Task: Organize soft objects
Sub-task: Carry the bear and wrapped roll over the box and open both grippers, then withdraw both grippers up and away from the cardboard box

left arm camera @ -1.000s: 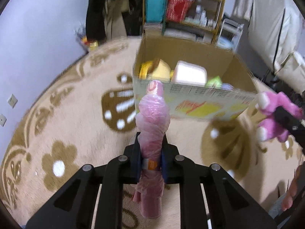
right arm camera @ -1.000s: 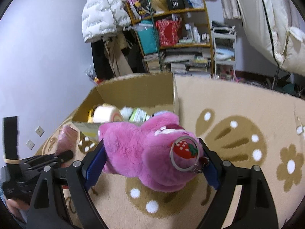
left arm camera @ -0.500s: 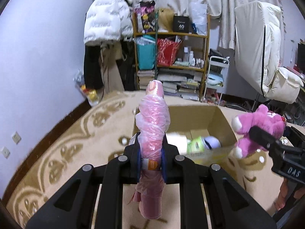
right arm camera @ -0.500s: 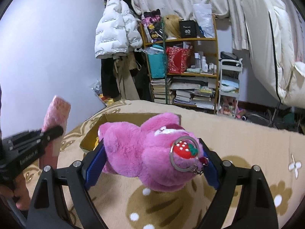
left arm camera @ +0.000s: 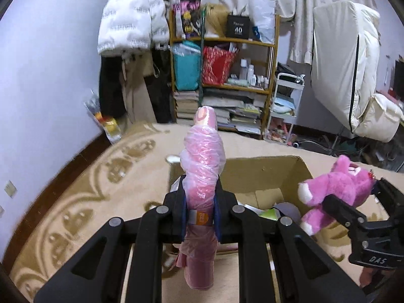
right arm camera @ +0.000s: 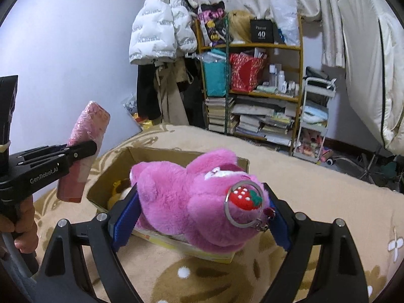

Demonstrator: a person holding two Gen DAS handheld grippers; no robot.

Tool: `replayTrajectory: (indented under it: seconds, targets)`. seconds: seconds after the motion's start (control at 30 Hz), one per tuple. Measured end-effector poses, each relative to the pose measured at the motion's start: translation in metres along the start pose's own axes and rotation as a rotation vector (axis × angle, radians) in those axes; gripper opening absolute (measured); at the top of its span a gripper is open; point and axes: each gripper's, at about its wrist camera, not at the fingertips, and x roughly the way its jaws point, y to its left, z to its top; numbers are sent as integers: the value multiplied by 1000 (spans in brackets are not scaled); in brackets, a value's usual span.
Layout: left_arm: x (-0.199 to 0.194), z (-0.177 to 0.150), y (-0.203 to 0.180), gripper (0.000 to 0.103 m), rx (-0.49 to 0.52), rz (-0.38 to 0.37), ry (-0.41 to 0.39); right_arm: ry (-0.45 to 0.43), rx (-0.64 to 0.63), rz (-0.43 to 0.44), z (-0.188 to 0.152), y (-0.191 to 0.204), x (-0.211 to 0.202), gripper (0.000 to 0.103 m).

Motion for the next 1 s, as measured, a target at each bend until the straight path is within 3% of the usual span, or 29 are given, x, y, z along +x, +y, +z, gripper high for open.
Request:
replayTrajectory:
  seconds: [0.2, 0.53, 0.73, 0.87, 0.93, 1.0]
  targets:
    - [32, -8, -3, 17, -18, -46, 84, 41, 23, 31, -2, -15, 26, 93]
    - [52, -19, 5, 23, -37, 4, 147, 44, -42, 37, -7, -8, 39, 96]
    - [40, -17, 15, 34, -51, 20, 127, 33, -67, 25, -4, -2, 36, 100]
    - [21, -14, 21, 55, -62, 34, 98, 22, -52, 31, 1, -6, 27, 103]
    - [11, -13, 21, 57, -51, 38, 88, 10, -37, 20, 4, -7, 18, 103]
    - [0, -14, 21, 68, -32, 43, 84, -1, -7, 20, 6, -10, 7, 103]
